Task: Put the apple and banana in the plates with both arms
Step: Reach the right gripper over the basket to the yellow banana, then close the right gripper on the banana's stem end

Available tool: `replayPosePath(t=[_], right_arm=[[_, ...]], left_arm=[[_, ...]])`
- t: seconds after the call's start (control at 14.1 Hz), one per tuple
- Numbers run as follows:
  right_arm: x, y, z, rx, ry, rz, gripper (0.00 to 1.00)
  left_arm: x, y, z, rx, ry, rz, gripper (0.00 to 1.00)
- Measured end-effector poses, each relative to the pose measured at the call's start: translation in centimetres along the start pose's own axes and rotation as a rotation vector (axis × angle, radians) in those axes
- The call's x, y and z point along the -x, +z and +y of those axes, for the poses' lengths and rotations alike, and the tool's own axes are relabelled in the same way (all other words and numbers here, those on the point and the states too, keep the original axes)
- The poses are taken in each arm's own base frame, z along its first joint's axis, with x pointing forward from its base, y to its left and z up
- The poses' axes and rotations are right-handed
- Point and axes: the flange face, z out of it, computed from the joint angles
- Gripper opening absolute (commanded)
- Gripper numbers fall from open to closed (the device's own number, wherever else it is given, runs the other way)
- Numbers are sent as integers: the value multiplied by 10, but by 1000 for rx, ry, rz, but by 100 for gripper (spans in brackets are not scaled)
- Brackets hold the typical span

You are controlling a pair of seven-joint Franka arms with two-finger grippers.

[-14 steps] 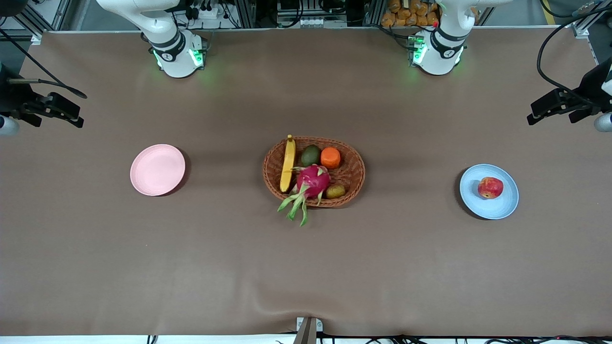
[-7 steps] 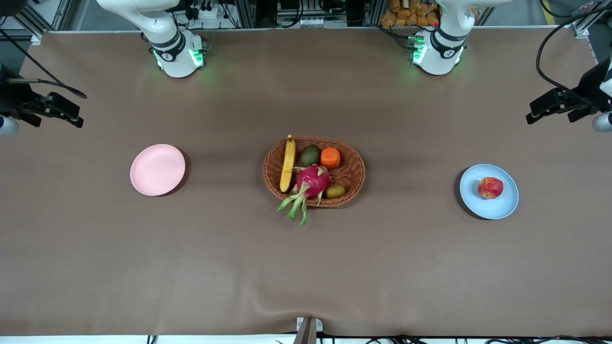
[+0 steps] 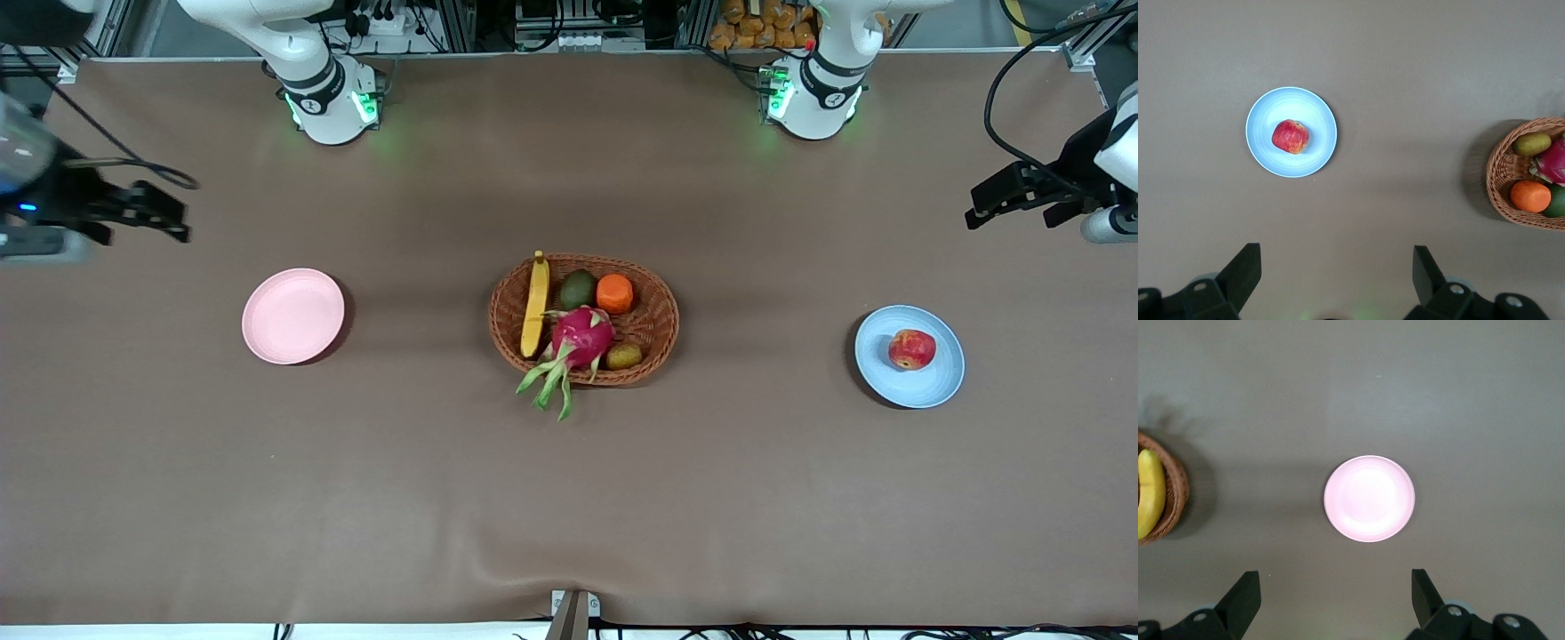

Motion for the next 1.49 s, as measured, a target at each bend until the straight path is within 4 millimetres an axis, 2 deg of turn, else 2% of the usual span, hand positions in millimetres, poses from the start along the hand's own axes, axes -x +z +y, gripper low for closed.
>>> replayPosePath(t=[0.21,0.57,0.71,0.85,0.92,1.07,1.21,1.35,1.49], right_arm=[[-15,31,-79,12,-89,-27,100],[-30,114,-205,16,-61,-78,100],[-27,151,-266,14,-27,-68,100],[-14,184,-323,-3,16,-69,99],[-6,200,-347,-7,26,-75,92],[12,229,-386,8,22,-88,82],[29,258,-415,37,14,-107,75],[40,285,-433,61,2,-121,73],[45,308,-443,76,-8,-129,72]], left_arm=[[0,0,0,0,0,-1,100],[0,1,0,0,0,-3,100],[0,1,0,0,0,-4,100],[0,1,0,0,0,-4,100],[0,1,0,0,-1,-5,100],[0,1,-1,0,-2,-5,100],[0,1,-1,0,-2,-5,100],[0,1,-1,0,-2,-5,100],[0,2,-1,0,-2,-6,100]])
